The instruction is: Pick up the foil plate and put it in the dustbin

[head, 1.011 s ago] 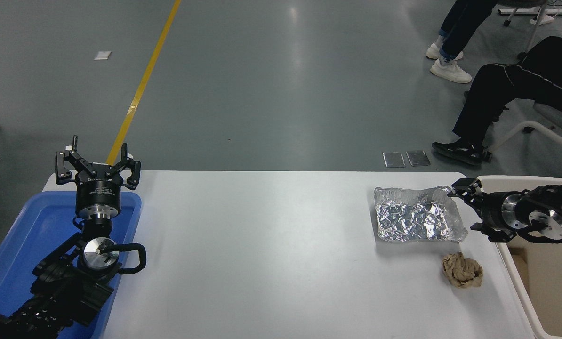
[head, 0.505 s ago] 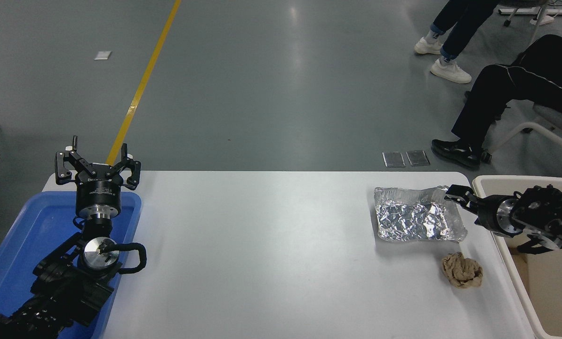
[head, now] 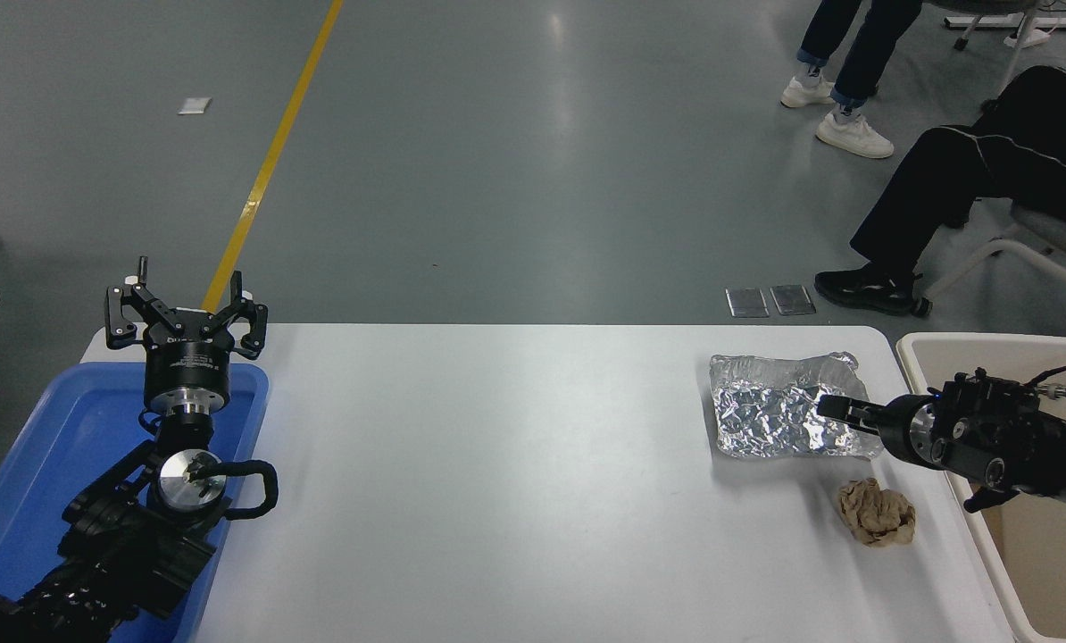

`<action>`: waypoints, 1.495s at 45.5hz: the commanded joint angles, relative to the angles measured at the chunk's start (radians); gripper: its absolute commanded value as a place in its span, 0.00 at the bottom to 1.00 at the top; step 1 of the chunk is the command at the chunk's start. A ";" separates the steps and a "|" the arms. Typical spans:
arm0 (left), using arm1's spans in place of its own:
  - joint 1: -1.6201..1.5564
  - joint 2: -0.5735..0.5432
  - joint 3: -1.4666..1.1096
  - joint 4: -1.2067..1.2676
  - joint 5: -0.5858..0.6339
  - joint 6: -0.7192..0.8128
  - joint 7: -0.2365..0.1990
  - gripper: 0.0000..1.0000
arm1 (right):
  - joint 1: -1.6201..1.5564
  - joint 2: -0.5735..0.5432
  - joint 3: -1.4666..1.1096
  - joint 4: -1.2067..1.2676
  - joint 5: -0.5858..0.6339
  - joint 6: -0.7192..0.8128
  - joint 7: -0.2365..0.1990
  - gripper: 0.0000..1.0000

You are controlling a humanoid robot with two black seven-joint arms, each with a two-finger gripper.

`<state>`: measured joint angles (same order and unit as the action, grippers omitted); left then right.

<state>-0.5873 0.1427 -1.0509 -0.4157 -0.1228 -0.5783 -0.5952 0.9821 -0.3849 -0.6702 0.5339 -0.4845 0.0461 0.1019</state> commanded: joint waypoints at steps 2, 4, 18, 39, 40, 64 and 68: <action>0.000 0.000 -0.001 0.000 0.000 0.000 0.000 0.99 | -0.006 0.011 -0.054 -0.032 -0.009 -0.029 -0.002 0.84; 0.000 0.000 0.000 0.000 0.000 0.000 0.000 0.99 | -0.011 0.015 -0.069 -0.034 -0.008 -0.035 -0.002 0.77; 0.000 0.000 0.000 0.000 0.000 0.000 0.000 0.99 | -0.042 0.037 -0.072 -0.026 -0.003 -0.054 -0.001 0.74; 0.000 0.000 -0.001 0.000 0.000 0.000 0.000 0.99 | -0.034 0.041 -0.074 -0.023 -0.002 -0.068 -0.001 0.00; 0.000 0.000 0.000 0.000 0.000 0.000 0.000 0.99 | -0.034 0.040 -0.072 -0.022 -0.002 -0.068 -0.001 0.00; 0.003 0.000 -0.001 0.000 0.000 0.000 0.000 0.99 | 0.191 -0.127 -0.126 0.294 0.014 -0.064 0.001 0.00; 0.003 0.002 -0.001 0.000 0.000 0.001 0.000 0.99 | 0.323 -0.184 -0.216 0.443 0.014 -0.054 0.005 0.00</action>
<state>-0.5858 0.1434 -1.0512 -0.4158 -0.1225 -0.5783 -0.5952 1.0924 -0.4493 -0.7710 0.7118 -0.4724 -0.0197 0.1031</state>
